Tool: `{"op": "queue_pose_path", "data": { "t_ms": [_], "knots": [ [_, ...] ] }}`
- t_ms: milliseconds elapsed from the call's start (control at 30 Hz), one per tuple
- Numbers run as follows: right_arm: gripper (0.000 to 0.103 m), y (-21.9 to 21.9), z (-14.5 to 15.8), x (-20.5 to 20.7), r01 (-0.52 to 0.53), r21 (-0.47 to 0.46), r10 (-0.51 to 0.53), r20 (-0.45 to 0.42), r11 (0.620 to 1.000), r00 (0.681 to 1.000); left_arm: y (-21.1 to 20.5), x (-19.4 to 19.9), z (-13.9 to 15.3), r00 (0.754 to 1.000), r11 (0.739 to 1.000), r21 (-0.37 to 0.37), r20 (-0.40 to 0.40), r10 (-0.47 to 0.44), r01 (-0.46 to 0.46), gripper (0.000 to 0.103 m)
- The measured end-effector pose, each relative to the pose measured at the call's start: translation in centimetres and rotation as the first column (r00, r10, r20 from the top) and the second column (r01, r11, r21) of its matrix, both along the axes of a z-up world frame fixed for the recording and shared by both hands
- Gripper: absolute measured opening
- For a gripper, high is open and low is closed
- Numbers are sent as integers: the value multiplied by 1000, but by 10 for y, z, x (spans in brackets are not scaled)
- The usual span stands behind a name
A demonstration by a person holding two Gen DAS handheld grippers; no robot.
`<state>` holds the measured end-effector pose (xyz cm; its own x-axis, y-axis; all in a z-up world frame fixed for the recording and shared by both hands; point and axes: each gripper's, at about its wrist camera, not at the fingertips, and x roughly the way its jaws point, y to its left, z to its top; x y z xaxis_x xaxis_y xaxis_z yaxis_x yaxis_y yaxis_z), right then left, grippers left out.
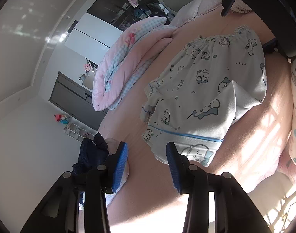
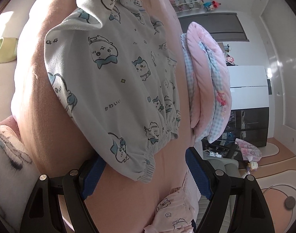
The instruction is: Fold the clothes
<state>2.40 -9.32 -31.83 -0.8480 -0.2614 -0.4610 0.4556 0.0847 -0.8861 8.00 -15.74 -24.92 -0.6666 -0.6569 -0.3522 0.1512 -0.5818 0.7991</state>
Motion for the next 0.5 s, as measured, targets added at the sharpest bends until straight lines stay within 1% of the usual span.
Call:
{"op": "queue_pose_path", "data": {
  "t_ms": [67,133,233,333,367,400,467,500],
  "knots": [
    [82,-1,0,0,2,0,-2,-3,1000,1000,-3,0,-2,1000,999,-29,11,23,-23,40],
    [82,-1,-1,0,5,-2,-5,-4,1000,1000,-7,1,-2,999,998,-36,18,45,-44,40],
    [82,0,0,-2,25,-15,-24,9,1000,1000,-8,5,8,999,999,-2,13,44,-43,40],
    [82,0,2,-4,41,-28,-41,23,999,999,2,13,17,1000,1000,7,-11,19,-19,42],
    [82,0,2,-4,44,-31,-43,26,999,999,7,16,19,1000,1000,8,-24,6,-5,51],
    [82,0,2,-5,47,-34,-46,29,998,999,13,19,22,999,1000,10,-38,-8,8,64],
    [82,0,3,-5,49,-36,-48,31,998,998,25,20,20,998,999,0,-45,-44,44,73],
    [82,0,3,-5,50,-37,-49,32,998,998,32,19,18,997,998,-8,-45,-65,64,73]
  ]
}}
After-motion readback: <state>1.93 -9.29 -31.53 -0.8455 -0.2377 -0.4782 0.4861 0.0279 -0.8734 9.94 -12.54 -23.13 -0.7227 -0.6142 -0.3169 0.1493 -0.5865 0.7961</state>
